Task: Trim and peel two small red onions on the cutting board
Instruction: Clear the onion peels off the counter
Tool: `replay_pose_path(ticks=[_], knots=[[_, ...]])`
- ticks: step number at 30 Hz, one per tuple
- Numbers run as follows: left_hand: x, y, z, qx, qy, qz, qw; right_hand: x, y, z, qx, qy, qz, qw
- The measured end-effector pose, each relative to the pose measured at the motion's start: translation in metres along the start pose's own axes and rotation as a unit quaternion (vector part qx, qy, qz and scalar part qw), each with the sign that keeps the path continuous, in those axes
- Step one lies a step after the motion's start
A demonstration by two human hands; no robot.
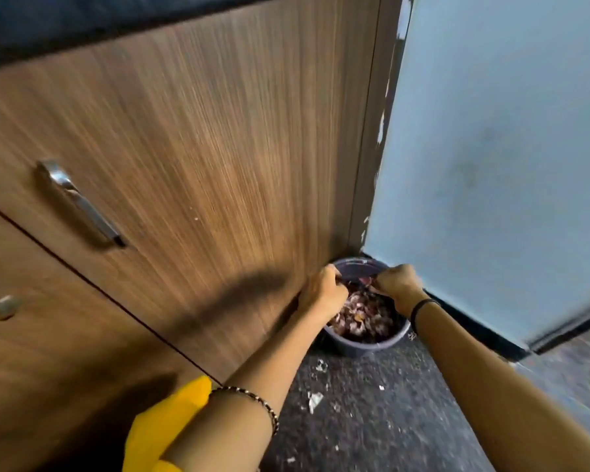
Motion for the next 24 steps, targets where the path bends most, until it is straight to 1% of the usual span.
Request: replay_pose_path(ticks=[2,5,7,9,11,13,16,19,22,24], knots=[[-0.001,-0.008,-0.004,-0.009,-0.022,0.016,1.0,-0.004,0.007,-0.011,0.011,-0.016,-0.002,1.0],[-0.008,-0.022,-0.009,-0.028,-0.039,0.023,0.999,-0.015,0.013,-0.028,0.004,-0.067,-0.001,0.998],[-0.011,-0.032,-0.011,-0.044,-0.042,0.029,0.998,-0.021,0.01,-0.031,0.026,-0.069,0.012,0.997],[-0.011,-0.039,-0.012,-0.054,-0.043,0.031,0.997,-0.013,0.004,-0.027,0.065,-0.045,0.029,0.996],[-0.01,-0.043,-0.014,-0.052,-0.049,0.032,0.997,-0.002,-0.009,-0.017,0.109,0.003,0.067,0.992],[-0.008,-0.044,-0.015,-0.039,-0.059,0.031,0.997,0.008,-0.018,-0.015,0.138,0.026,0.099,0.985],[-0.004,-0.037,-0.014,-0.04,-0.069,0.018,0.997,0.023,-0.033,-0.026,0.189,0.009,0.156,0.97],[0.001,-0.021,-0.004,-0.032,-0.063,-0.005,0.997,0.031,-0.043,-0.029,0.178,-0.013,0.172,0.969],[0.009,-0.004,0.017,-0.034,-0.049,-0.025,0.998,0.055,-0.069,-0.028,0.188,-0.026,0.23,0.954],[0.016,0.006,0.038,-0.033,-0.025,-0.032,0.999,0.082,-0.087,-0.02,0.173,-0.046,0.251,0.951]])
Point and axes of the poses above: each hand's wrist, its own x-axis away from the middle knuckle, its own z-axis out of the back of the hand, y = z × x, the point moved 10 cm from there along -x, towards the middle knuckle, and after that the axes turned 5 degrees about -z, right-handed, at the moved point
